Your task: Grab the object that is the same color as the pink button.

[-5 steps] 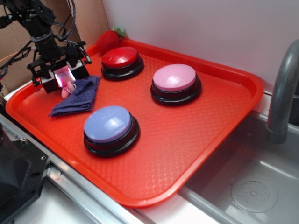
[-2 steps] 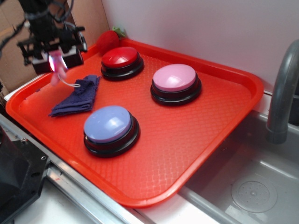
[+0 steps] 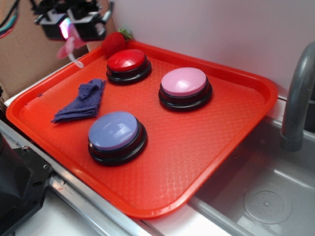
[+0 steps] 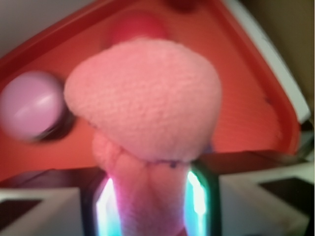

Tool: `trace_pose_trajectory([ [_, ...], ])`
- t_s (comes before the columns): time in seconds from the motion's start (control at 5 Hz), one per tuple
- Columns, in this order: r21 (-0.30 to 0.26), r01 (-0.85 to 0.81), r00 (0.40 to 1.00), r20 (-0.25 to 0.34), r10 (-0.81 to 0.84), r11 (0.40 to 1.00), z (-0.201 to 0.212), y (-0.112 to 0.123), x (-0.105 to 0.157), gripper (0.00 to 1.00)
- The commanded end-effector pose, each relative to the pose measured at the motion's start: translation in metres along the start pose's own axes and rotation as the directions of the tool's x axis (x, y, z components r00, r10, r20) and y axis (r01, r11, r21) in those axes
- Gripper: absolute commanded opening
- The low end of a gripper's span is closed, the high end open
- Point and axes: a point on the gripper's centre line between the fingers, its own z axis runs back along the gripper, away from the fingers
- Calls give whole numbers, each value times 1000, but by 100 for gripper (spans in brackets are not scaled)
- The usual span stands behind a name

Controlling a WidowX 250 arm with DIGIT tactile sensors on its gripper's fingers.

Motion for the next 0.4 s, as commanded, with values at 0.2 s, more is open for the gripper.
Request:
trace_pose_trajectory([
  [0.2, 8, 299, 953, -56, -298, 954, 15, -20, -31, 0],
])
